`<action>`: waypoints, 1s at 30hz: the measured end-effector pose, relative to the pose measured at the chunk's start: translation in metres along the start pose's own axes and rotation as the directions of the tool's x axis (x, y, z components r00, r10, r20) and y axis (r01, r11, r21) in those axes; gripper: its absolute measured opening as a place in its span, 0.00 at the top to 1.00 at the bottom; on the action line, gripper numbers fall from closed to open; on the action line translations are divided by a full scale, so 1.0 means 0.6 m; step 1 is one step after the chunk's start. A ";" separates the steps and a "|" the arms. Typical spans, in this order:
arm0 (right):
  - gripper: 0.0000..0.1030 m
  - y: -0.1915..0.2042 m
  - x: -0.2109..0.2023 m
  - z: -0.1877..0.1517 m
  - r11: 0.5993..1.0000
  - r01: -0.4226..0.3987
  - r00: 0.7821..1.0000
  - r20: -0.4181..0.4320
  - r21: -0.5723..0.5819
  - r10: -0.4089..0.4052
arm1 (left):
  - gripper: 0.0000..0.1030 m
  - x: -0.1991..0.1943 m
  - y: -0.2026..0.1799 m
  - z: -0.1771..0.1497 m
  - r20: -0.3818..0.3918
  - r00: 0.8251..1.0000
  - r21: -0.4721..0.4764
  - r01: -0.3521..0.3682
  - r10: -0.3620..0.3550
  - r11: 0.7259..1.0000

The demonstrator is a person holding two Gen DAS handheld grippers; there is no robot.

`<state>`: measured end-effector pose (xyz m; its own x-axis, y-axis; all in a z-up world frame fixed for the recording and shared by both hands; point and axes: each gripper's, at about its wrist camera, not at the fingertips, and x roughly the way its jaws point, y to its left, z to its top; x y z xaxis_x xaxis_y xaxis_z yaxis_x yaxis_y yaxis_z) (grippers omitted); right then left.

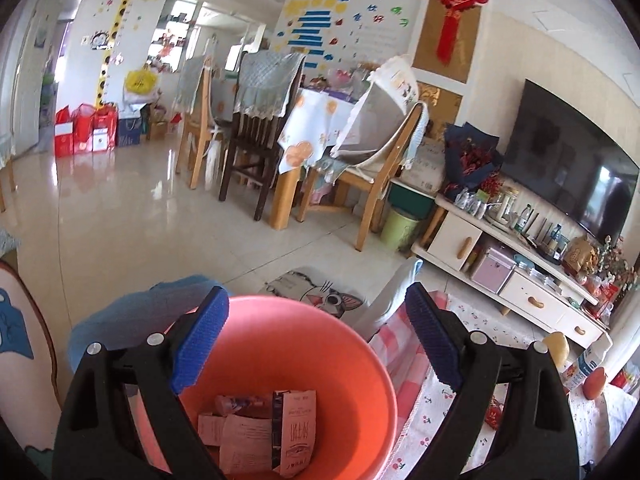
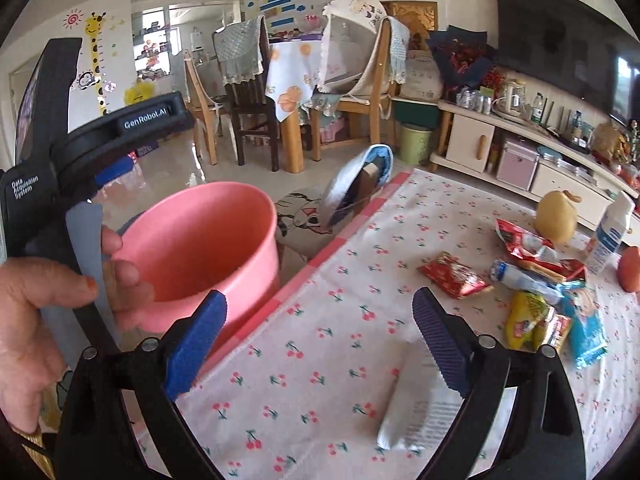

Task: Collect trash
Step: 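Move both grippers back over the table toward the snack wrappers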

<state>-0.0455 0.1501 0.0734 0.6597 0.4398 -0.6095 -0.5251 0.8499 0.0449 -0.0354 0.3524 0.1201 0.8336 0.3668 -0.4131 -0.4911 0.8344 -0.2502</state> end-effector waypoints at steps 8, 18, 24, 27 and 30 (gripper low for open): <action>0.09 -0.050 -0.040 -0.033 0.997 0.072 0.997 0.003 0.012 -0.072 | 0.12 -0.012 -0.049 0.009 0.002 0.999 0.114 -0.041 0.041 0.993; 0.09 -0.111 -0.085 -0.069 0.989 0.137 0.991 0.006 0.053 -0.137 | 0.10 -0.018 -0.090 -0.011 -0.066 0.997 0.176 -0.021 0.033 0.984; 0.09 -0.142 -0.108 -0.078 0.985 0.151 0.988 0.016 0.089 -0.152 | 0.07 -0.036 -0.132 -0.040 -0.064 0.998 0.265 0.026 -0.009 0.964; 0.09 -0.156 -0.119 -0.083 0.982 0.157 0.987 0.025 0.104 -0.160 | 0.07 -0.047 -0.159 -0.056 -0.065 0.997 0.324 0.051 -0.031 0.945; 0.09 -0.170 -0.133 -0.087 0.979 0.164 0.985 0.035 0.120 -0.170 | 0.07 -0.057 -0.188 -0.073 -0.065 0.996 0.384 0.075 -0.054 0.920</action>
<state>-0.0724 0.0134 0.0762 0.7575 0.2991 -0.5803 -0.3411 0.9392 0.0389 -0.0197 0.2277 0.1245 0.8407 0.2939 -0.4548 -0.2928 0.9532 0.0748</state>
